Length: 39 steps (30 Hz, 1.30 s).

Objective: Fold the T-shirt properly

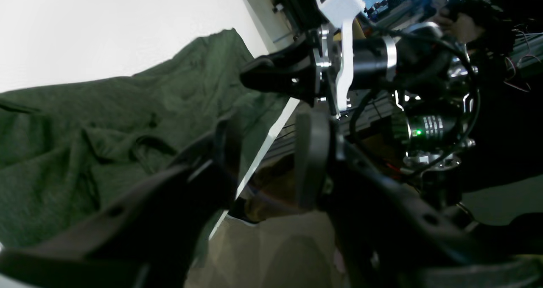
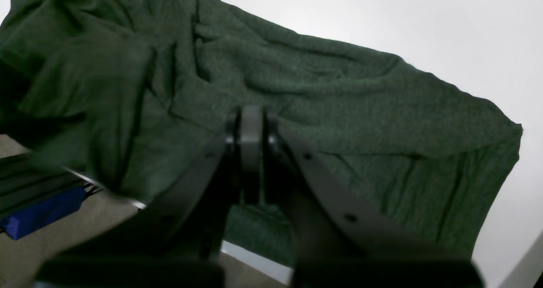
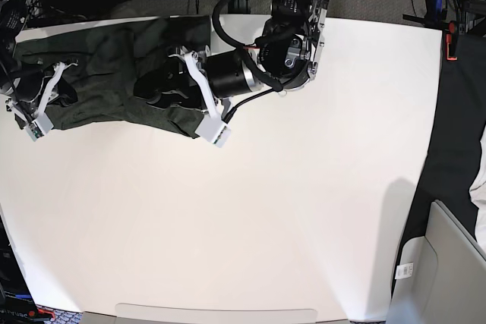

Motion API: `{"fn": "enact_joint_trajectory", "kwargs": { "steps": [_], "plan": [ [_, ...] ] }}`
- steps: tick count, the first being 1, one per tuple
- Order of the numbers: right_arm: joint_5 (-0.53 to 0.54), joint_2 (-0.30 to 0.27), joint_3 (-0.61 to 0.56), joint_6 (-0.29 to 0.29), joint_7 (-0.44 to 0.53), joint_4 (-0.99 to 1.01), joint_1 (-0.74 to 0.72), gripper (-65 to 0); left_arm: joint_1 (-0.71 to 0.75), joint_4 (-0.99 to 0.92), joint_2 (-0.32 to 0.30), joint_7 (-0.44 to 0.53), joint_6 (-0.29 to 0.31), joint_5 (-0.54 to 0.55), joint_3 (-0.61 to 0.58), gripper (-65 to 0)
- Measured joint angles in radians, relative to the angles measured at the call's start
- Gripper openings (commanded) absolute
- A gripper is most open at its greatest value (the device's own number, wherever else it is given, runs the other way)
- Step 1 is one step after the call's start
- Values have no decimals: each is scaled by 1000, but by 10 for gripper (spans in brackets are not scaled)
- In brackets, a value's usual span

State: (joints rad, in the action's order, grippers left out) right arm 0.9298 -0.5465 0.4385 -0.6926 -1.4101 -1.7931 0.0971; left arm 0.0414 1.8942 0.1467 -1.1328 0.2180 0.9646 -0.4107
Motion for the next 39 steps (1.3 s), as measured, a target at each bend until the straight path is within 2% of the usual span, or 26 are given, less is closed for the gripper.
{"fn": "enact_joint_trajectory", "kwargs": {
  "steps": [4, 7, 10, 15, 17, 19, 23, 26, 31, 35, 39],
  "plan": [
    [0, 3, 0, 0, 0, 0, 0, -643, 0, 0, -23, 4, 1, 1, 8, -439],
    [-3, 24, -15, 0, 3, 0, 6, -641, 0, 1, -124, 8, 1, 3, 7, -439],
    [-8, 50, -124, 0, -7, 0, 2, -641, 5, 1, -210, 10, -9, -13, 16, -439],
    [2, 89, -242, 0, 10, -1, -96, -639, 6, 1, -267, 7, -5, 5, 25, -439],
    [-9, 97, -287, 0, 5, -1, -113, -621, 23, 5, -294, 16, -5, 7, 73, -439],
    [-11, 103, -333, 0, -1, -1, -123, -558, 48, 5, -322, 12, -8, -3, 131, -438],
    [-2, 96, -353, 0, 6, -3, -124, -365, 71, 4, -347, 10, -8, -8, 196, -437],
    [-1, 74, -349, 0, -1, -62, -94, -285, 70, 4, -359, 11, -7, 7, 203, -437],
    [2, 52, -348, 0, -1, -86, -76, -280, 72, 3, -362, 11, -8, 0, 203, -437],
    [-20, 74, -348, -1, 0, -68, -69, -280, 70, 2, -358, 10, -8, 0, 201, -437],
    [-99, 96, -355, 0, 3, -58, -61, -280, 70, 2, -360, 11, -7, 0, 202, -437]
  ]
}}
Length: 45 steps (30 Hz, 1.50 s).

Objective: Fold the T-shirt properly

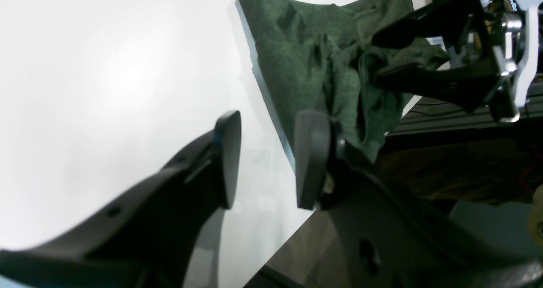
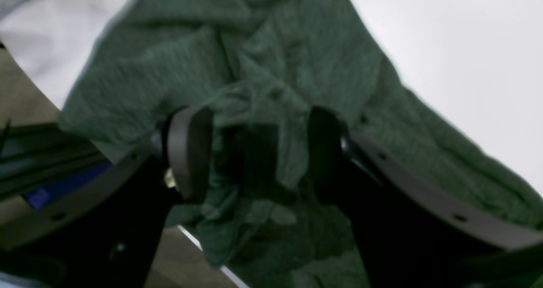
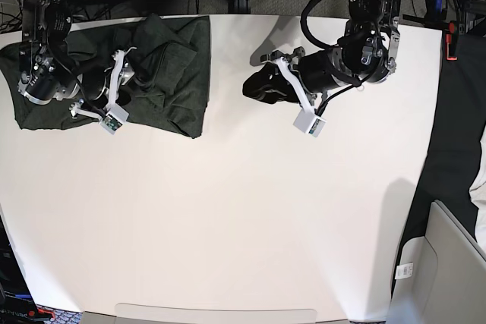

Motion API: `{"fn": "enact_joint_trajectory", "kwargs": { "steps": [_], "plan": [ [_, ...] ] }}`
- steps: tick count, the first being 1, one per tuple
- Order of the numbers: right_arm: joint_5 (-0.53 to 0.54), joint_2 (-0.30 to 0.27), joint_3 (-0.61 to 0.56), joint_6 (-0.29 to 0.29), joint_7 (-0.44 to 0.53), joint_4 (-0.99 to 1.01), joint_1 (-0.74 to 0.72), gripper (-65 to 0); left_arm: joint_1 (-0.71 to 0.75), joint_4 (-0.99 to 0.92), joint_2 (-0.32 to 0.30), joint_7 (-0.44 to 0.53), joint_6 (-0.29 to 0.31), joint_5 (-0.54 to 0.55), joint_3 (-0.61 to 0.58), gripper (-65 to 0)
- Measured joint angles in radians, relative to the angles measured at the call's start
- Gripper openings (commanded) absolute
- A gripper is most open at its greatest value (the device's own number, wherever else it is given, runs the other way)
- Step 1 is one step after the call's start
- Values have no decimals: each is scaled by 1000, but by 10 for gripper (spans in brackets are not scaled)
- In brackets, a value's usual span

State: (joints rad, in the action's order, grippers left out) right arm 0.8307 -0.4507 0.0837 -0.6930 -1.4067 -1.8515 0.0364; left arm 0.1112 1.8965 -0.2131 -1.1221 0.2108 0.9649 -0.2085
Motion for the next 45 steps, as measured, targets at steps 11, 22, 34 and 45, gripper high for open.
{"fn": "enact_joint_trajectory", "kwargs": {
  "steps": [11, 22, 34, 45],
  "plan": [
    [-116, 8, 1, 0, 0, 2, 14, -411, 0, 0, 0, 0, 0, 0, 0, -438],
    [-180, 66, -23, 0, 4, 44, 16, -644, 0, 0, 0, 0, 0, 5, -1, -438],
    [-25, 46, 214, 0, -1, 13, -50, -644, 14, 1, 0, 0, 0, 7, -2, -438],
    [-75, 19, 263, 0, 2, 93, -105, -643, 15, 1, 23, 0, 0, 5, -2, -438]
  ]
}}
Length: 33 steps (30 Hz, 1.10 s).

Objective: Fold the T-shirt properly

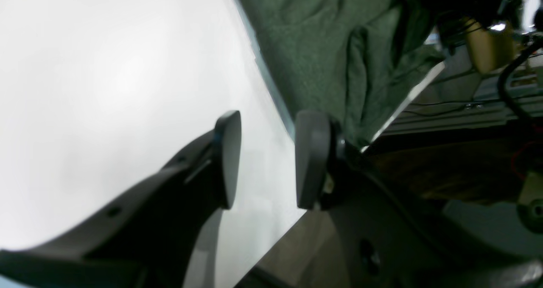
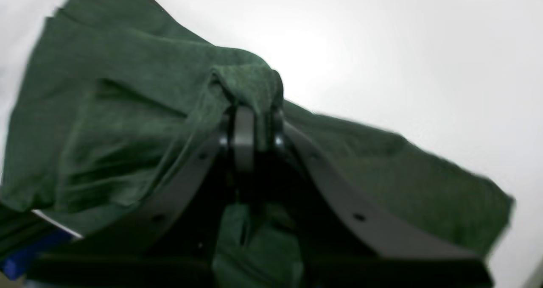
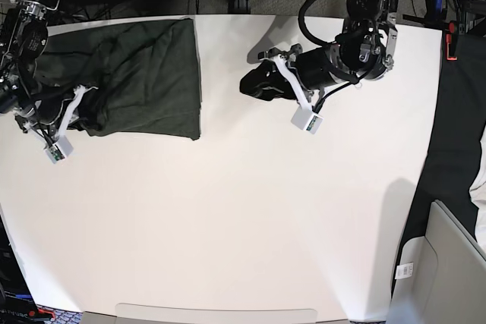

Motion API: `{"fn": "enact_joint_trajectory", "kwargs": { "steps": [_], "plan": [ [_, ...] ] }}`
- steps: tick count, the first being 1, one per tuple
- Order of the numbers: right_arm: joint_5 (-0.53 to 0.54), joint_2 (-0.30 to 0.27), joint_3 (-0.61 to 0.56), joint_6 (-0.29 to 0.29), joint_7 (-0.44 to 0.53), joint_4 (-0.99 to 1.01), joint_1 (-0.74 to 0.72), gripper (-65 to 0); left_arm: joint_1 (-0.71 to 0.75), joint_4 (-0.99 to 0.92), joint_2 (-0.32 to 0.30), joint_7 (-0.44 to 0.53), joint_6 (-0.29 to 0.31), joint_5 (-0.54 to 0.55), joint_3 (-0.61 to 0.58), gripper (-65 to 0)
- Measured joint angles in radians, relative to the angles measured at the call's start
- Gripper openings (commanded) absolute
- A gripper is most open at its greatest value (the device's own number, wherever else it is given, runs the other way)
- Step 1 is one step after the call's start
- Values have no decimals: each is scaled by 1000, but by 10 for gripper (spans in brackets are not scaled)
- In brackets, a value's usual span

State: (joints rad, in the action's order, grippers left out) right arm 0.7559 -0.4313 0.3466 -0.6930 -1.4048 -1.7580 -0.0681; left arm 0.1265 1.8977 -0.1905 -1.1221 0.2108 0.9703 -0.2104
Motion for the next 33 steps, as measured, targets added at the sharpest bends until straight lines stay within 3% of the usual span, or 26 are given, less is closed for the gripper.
{"fn": "enact_joint_trajectory", "kwargs": {
  "steps": [7, 13, 19, 25, 29, 33],
  "plan": [
    [6, 5, -5, 0, 16, 0, 5, -627, 2, 0, 13, 0, 2, 1, -3, -438],
    [8, -57, 5, 0, 18, -55, 32, -456, 2, 16, 14, -4, 2, -2, -3, -437],
    [16, -78, 3, -1, 17, -143, 90, -292, 2, 27, 18, -4, 3, 2, -56, -436],
    [15, -94, 16, 0, 17, -143, 91, -340, -1, 27, 18, 0, 3, 2, -136, -436],
    [17, -157, 142, 0, 24, -145, 145, -397, 1, 27, 19, -3, 3, 2, -163, -436],
    [16, -223, 263, 0, 20, -148, 235, -400, 0, 27, 18, 0, 3, 1, -163, -436]
  ]
}}
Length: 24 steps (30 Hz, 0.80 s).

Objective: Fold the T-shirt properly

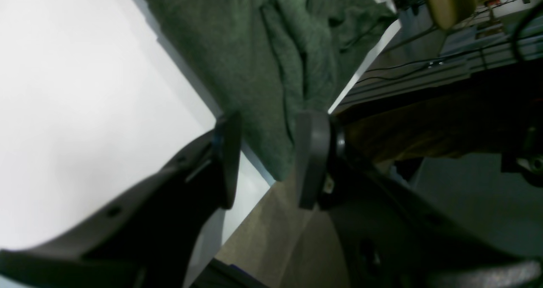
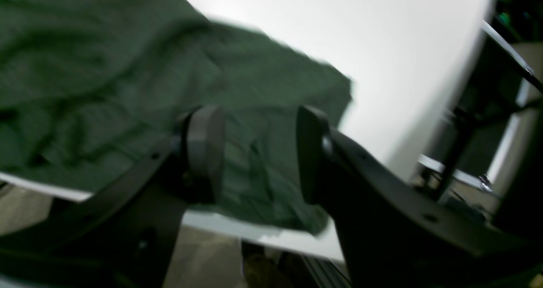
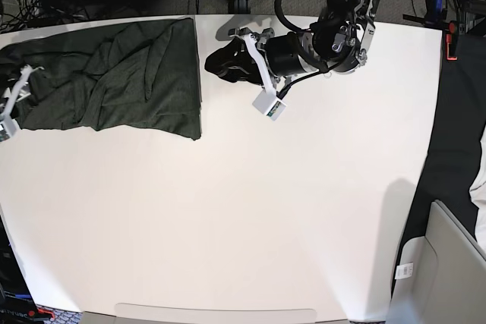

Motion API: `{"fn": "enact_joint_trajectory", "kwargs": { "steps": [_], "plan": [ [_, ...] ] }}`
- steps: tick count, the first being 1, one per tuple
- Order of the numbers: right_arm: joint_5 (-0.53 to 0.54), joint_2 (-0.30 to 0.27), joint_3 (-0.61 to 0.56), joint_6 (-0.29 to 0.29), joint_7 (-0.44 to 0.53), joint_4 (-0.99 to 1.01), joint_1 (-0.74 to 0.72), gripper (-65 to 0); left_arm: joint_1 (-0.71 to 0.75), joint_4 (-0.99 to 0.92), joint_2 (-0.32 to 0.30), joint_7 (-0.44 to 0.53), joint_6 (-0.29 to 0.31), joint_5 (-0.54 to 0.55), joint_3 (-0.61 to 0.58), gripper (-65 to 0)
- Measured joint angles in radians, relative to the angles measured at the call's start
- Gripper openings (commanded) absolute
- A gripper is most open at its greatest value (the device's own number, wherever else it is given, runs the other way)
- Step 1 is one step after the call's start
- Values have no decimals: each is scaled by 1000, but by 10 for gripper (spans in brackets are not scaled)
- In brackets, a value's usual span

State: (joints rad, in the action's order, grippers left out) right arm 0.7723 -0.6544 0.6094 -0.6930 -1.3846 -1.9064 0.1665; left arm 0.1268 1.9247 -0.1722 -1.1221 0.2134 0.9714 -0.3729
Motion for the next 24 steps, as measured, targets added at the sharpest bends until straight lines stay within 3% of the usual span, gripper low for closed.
{"fn": "enact_joint_trajectory", "kwargs": {
  "steps": [6, 9, 12, 14, 17, 24],
  "plan": [
    [-1, -75, 212, -3, -3, -32, 145, -399, -4, 0, -5, -1, 0, 0, 2, -436],
    [-14, -104, 250, -3, -1, -26, 161, -399, -5, 0, -7, 0, 0, 0, 2, -436],
    [-108, -118, 246, -5, 12, 11, 153, -399, -3, 0, -8, 0, 0, 0, 2, -436],
    [-225, -104, 233, -6, 5, 59, 98, -399, -5, 0, -8, 1, 1, 2, 2, -436],
    [-352, -92, 156, -1, -2, 127, 6, -400, -2, 0, -8, -1, 1, 2, 0, -436],
    [-444, -43, 43, -7, 8, 135, -47, -400, -1, 0, 11, -4, 0, -1, 0, -436]
  ]
}}
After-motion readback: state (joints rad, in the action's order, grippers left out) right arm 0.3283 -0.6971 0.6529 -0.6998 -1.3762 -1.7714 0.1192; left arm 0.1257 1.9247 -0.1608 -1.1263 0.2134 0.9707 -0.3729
